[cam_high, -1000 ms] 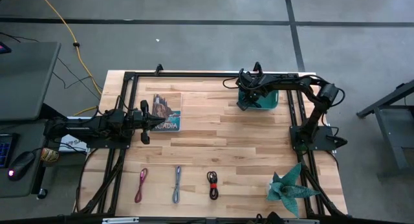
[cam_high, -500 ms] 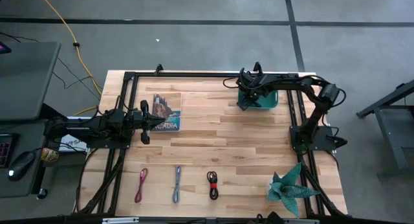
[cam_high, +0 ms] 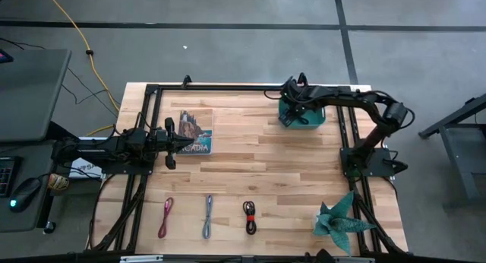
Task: Pick and place USB-C Cables
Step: Put the white charger cable into the green bin
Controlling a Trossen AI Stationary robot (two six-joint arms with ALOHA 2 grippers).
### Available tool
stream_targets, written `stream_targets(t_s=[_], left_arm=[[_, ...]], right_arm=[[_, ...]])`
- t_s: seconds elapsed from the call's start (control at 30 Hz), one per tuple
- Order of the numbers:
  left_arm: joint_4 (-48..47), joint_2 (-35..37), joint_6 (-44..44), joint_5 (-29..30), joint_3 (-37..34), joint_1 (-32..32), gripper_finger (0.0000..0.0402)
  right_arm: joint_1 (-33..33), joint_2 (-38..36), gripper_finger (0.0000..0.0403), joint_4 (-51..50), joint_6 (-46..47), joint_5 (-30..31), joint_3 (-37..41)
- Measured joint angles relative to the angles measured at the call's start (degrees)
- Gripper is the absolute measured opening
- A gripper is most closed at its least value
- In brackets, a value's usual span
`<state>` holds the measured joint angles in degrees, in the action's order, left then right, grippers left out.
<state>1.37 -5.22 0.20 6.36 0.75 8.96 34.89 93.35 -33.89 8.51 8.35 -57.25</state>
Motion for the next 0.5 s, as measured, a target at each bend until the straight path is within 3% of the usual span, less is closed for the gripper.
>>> stream_targets(t_s=[0.5], left_arm=[[0.0, 0.0, 0.0, 0.0, 0.0, 0.0, 0.0005]], right_arm=[[0.0, -15.8, 0.0181, -1.1, -1.5, -0.5, 0.0]])
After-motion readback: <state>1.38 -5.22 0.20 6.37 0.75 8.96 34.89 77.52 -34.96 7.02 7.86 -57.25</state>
